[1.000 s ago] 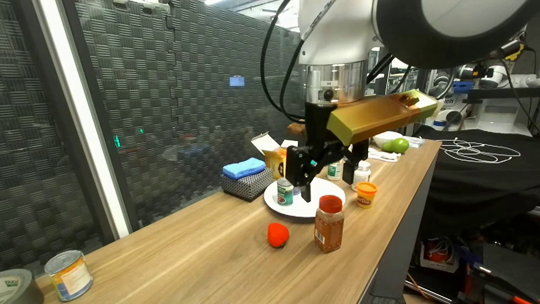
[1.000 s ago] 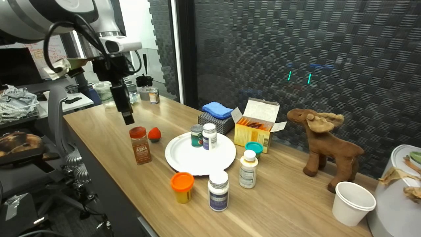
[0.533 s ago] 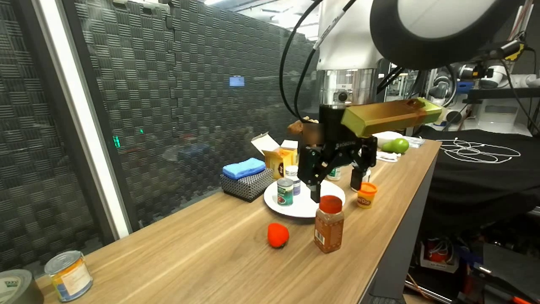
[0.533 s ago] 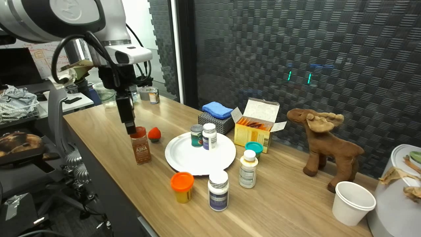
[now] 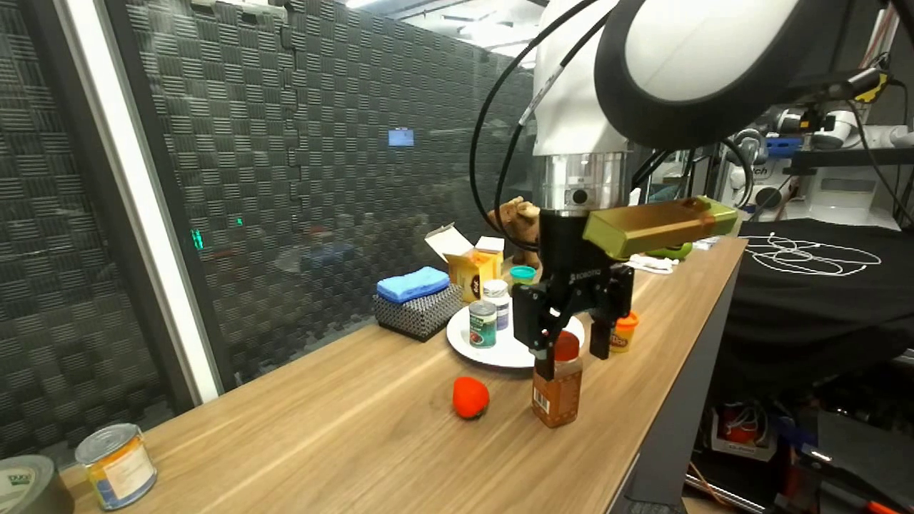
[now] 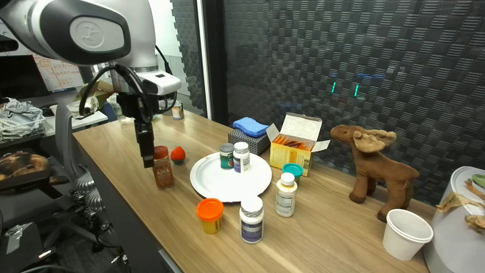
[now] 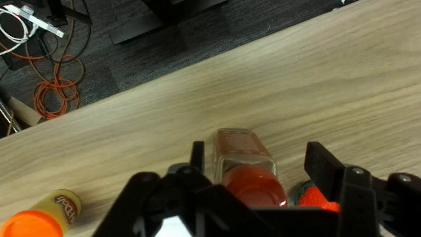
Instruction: Put all the bottles and the orange plushie surrounding the white plate, on the white plate
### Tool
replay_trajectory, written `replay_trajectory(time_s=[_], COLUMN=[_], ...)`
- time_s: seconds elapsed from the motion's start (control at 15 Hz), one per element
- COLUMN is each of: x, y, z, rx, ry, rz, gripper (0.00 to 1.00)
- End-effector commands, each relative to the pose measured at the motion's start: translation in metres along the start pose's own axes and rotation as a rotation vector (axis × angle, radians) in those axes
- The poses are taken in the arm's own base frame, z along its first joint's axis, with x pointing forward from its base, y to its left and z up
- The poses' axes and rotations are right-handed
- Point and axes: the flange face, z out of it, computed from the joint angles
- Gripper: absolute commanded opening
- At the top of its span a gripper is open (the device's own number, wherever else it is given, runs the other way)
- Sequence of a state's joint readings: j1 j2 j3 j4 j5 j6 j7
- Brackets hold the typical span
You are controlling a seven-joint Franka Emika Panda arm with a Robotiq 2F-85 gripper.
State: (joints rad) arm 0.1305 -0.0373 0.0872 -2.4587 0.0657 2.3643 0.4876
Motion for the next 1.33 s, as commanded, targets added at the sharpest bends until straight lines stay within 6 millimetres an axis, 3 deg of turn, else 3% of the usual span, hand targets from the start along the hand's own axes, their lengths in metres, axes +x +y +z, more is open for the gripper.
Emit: replay_trajectory(time_s=[0.0, 0.27, 0.33, 0.4, 0.47, 0.87, 1.13, 1.2, 1.27], x=[0.009, 0.012, 0.012, 0.013, 0.013, 0.019, 0.03, 0.032, 0.034], y=[-0.004, -0.001, -0.001, -0.002, -0.002, -0.009, -0.012, -0.014, -0.015], z=[0.003, -0.002, -0.004, -0.005, -0.005, -0.011, -0.019, -0.021, -0.022], rx=[-0.02, -0.06, -0.07, -0.082, -0.091, -0.132, -0.137, -0.137, -0.138], ry=[0.007, 0.034, 0.042, 0.05, 0.057, 0.095, 0.143, 0.148, 0.152], rz=[-0.017, -0.02, -0.023, -0.028, -0.029, -0.053, -0.085, -0.091, -0.095], gripper=[0.5, 0.21, 0.53, 0.59, 0.59, 1.0, 1.0, 0.75, 0.75])
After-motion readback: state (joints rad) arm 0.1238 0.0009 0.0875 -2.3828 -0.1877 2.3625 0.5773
